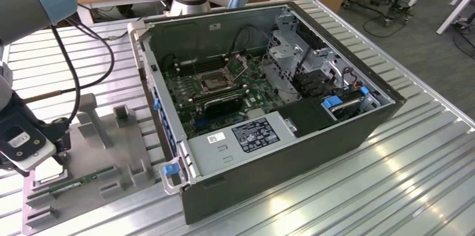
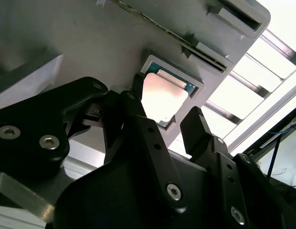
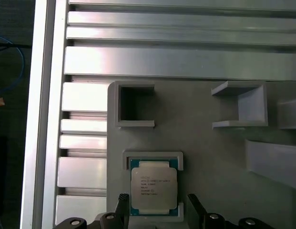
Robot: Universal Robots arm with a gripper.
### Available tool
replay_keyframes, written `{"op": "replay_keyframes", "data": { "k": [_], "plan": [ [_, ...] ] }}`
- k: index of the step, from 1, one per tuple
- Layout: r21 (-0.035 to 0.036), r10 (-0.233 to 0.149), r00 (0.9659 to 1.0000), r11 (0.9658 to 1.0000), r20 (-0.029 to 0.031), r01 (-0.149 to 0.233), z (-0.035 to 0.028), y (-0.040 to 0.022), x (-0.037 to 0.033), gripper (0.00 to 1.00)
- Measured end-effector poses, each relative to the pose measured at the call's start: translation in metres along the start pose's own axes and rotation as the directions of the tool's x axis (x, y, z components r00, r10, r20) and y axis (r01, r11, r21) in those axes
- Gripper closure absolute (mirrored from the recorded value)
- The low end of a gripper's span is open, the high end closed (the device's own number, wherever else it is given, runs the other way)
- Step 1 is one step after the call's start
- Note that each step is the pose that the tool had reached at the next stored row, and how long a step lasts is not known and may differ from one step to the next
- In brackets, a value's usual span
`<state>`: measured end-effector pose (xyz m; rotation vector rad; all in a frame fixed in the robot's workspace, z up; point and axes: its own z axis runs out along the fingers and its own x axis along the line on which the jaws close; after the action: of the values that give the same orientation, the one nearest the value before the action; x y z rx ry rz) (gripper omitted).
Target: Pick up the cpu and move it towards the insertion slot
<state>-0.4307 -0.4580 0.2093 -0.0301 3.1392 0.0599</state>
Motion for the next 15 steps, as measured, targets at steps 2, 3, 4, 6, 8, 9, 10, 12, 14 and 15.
{"op": "replay_keyframes", "data": {
  "k": [2, 3, 4, 6, 8, 9, 10, 12, 14, 15],
  "plan": [
    [0.0, 0.0, 1.0, 1.0, 0.0, 0.0, 0.0017, 0.0, -0.0003, 0.41],
    [0.0, 0.0, 1.0, 1.0, 0.0, 0.0, 0.0026, -0.0001, -0.0006, 0.41],
    [0.0001, 0.0, 1.0, 1.0, -0.0001, 0.0, 0.0035, -0.0001, -0.0009, 0.41],
    [0.0, 0.0, 1.0, 1.0, 0.0, 0.0, 0.0059, -0.0001, -0.001, 0.41],
    [0.0001, 0.0, 1.0, 1.0, -0.0002, 0.0, 0.007, 0.0, -0.001, 0.41],
    [0.0001, 0.0, 1.0, 1.0, -0.0002, 0.0, 0.007, 0.0001, -0.001, 0.41],
    [0.0002, 0.0, 1.0, 1.0, -0.0003, 0.0, 0.0069, 0.0001, -0.001, 0.41],
    [0.0002, 0.0, 1.0, 1.0, -0.0001, 0.0, 0.007, 0.0001, -0.001, 0.41],
    [0.0002, 0.0, 1.0, 1.0, -0.0001, 0.0, 0.007, 0.0001, -0.001, 0.4],
    [0.0001, 0.0, 1.0, 1.0, -0.0001, 0.0, 0.007, 0.0001, -0.001, 0.4]
  ]
}}
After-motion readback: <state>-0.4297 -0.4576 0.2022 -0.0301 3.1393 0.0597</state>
